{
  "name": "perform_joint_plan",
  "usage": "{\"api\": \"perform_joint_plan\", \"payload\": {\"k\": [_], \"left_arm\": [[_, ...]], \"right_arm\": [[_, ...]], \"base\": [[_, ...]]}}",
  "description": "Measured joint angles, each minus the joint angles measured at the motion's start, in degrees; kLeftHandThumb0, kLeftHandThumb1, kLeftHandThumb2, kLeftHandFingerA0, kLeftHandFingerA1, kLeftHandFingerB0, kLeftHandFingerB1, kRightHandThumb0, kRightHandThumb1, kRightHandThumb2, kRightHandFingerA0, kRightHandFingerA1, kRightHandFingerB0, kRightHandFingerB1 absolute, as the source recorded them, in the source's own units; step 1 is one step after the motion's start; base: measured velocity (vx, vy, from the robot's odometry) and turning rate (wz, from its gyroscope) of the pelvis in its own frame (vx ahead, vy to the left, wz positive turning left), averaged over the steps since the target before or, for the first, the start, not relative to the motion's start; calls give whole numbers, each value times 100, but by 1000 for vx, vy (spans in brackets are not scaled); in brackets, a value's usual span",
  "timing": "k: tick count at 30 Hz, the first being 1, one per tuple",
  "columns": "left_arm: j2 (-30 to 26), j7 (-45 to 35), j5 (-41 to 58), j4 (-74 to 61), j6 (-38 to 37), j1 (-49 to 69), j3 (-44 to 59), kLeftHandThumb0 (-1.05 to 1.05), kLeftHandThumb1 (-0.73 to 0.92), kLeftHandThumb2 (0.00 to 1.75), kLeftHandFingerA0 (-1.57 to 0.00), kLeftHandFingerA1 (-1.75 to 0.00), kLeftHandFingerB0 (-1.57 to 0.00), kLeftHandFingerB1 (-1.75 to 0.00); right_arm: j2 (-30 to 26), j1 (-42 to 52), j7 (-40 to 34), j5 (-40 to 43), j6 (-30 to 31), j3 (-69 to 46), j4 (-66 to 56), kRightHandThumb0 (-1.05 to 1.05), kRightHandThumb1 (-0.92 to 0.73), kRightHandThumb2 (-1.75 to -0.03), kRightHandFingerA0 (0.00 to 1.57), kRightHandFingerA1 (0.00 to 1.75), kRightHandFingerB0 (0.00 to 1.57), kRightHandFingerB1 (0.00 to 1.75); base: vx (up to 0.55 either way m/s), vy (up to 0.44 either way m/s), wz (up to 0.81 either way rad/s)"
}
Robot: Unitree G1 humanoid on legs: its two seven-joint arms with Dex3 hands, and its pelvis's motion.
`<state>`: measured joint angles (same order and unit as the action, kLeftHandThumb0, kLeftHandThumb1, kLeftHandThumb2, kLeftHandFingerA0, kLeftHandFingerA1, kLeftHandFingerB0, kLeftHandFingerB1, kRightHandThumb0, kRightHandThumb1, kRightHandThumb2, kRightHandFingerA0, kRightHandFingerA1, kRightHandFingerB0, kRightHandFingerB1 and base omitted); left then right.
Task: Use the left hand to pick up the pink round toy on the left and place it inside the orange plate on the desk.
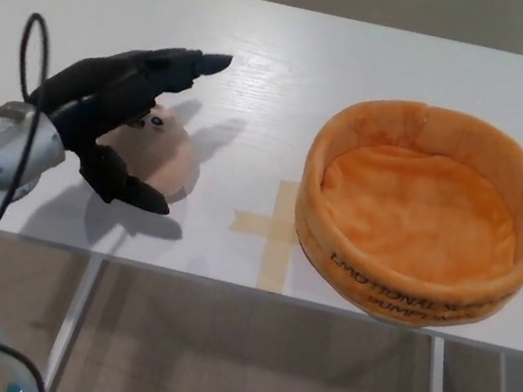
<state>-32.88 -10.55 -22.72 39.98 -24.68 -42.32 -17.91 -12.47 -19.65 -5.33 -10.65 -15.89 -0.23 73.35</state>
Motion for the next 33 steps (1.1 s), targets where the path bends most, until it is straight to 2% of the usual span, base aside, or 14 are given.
{"api": "perform_joint_plan", "payload": {"k": [5,6,7,8,15,17,18,19,21,23,24,27,28,33], "left_arm": [[45,297,-435,760,93,-323,-382,-46,39,53,0,-20,-11,-27],[90,400,-553,1011,114,-405,-469,-43,31,69,0,-17,-7,-31],[112,437,-590,1113,122,-433,-500,-43,31,69,0,-17,-7,-31],[142,479,-628,1234,132,-462,-526,-43,38,53,0,-21,-11,-26],[256,701,-752,1802,128,-619,-566,-46,33,64,-6,-24,-10,-29],[270,760,-768,1903,106,-647,-566,-46,38,60,-17,-35,-10,-33],[277,778,-772,1937,96,-657,-566,-24,63,59,-74,-49,-32,-31],[282,790,-776,1960,89,-663,-566,-20,76,64,-104,-62,-61,-39],[321,786,-742,2066,34,-677,-489,-18,81,65,-112,-70,-75,-44],[371,746,-643,2126,-30,-678,-339,-18,81,65,-112,-70,-75,-44],[408,714,-551,2139,-94,-688,-236,-18,80,68,-114,-84,-88,-53],[457,671,-478,2163,-166,-699,-132,-18,79,72,-112,-96,-91,-60],[476,663,-448,2173,-192,-701,-99,-17,83,68,-94,-122,-86,-79],[567,661,-333,2228,-286,-682,40,-18,82,69,-89,-132,-84,-87]], "right_arm": [[0,-26,26,-1,46,8,28,-17,-58,-56,49,83,47,72],[-2,-26,39,-2,62,18,30,-17,-58,-56,49,82,47,72],[-2,-26,45,-2,67,22,30,-17,-58,-56,49,82,47,72],[-1,-26,52,-2,73,27,30,-19,-59,-56,48,80,47,71],[-7,-35,94,-5,121,68,31,-17,-58,-56,52,83,49,73],[-8,-35,95,-5,125,84,31,-17,-58,-58,50,83,47,73],[-8,-36,97,-5,126,85,31,-18,-57,-58,50,82,47,72],[-8,-36,99,-4,126,85,31,-17,-57,-58,49,82,47,73],[-9,-38,108,-4,127,90,30,-16,-57,-57,50,82,48,73],[-10,-38,118,3,130,80,31,-16,-57,-57,50,82,48,73],[-10,-39,127,5,130,76,30,-17,-58,-57,50,83,48,73],[-10,-39,134,5,130,77,30,-19,-58,-56,53,83,49,73],[-11,-39,137,3,131,84,30,-18,-56,-57,54,85,50,74],[-14,-38,141,-2,131,100,31,-18,-57,-57,54,85,50,74]], "base": [[0,0,0],[0,0,0],[0,0,0],[0,0,0],[0,0,0],[0,0,0],[0,0,0],[0,0,0],[0,0,0],[0,0,0],[0,0,0],[0,0,0],[0,0,0],[0,0,0]]}}
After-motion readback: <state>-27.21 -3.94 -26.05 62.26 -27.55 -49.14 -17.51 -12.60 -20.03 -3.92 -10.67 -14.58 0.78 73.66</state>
